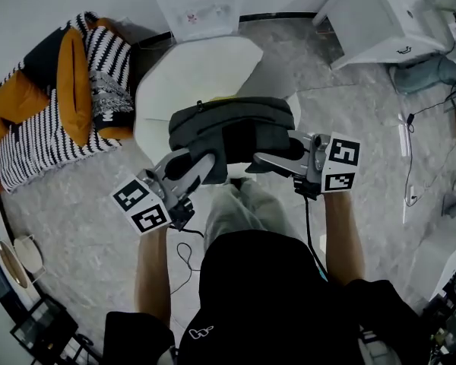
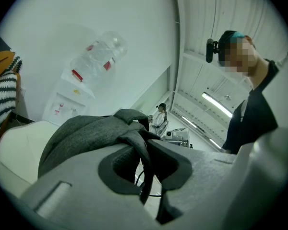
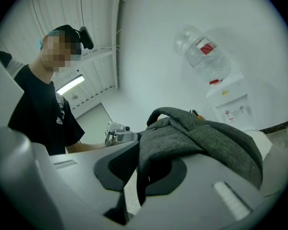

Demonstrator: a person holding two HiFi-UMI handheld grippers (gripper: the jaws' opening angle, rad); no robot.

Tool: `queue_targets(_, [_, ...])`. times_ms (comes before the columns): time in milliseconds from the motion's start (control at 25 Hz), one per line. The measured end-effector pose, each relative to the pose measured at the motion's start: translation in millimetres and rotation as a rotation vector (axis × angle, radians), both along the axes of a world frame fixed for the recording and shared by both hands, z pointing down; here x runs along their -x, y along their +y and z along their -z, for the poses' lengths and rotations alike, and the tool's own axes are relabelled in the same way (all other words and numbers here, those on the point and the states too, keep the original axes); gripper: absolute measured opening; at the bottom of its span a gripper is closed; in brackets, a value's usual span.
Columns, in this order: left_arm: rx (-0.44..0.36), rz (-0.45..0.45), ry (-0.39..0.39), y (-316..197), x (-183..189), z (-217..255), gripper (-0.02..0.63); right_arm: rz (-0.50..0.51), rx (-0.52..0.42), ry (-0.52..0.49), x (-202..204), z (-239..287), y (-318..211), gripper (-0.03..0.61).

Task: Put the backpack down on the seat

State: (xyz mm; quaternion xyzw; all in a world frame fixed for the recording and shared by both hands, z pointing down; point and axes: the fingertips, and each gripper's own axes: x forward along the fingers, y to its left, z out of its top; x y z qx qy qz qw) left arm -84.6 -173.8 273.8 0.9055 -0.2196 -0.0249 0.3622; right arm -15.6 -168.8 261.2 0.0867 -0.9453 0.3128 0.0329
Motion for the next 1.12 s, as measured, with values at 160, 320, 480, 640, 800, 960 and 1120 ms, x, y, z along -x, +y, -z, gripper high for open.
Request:
queue_targets(160, [0.048,0.008,0.005,-2,-7,-23,0.044,0.005,0.054,0.030,-6,-26,-2,0.038])
queue_targets(320, [0.057,-0.003,-0.035,2,-4,-46,0.044,0.001,0.103,0.037,-3,-49,3,0.038])
queue_targets(480, [0.087,0.000,-0.040,2,1,-69,0.044,0.016,0.129,0.103,2,-78,8,0.040])
queue_targets(640, [0.120,0.007,-0.046,8,3,-88,0.046,0.026,0.161,0.112,4,-98,14,0.040])
queue_targets(800, [0.149,0.015,-0.061,10,5,-112,0.046,0.032,0.184,0.102,6,-119,15,0.040])
queue_targets(960, [0.190,0.024,-0.066,19,7,-139,0.045,0.022,0.227,0.111,10,-147,24,0.040])
queue_targets(1120, [0.221,0.025,-0.066,27,10,-163,0.046,0.005,0.246,0.112,13,-170,33,0.040])
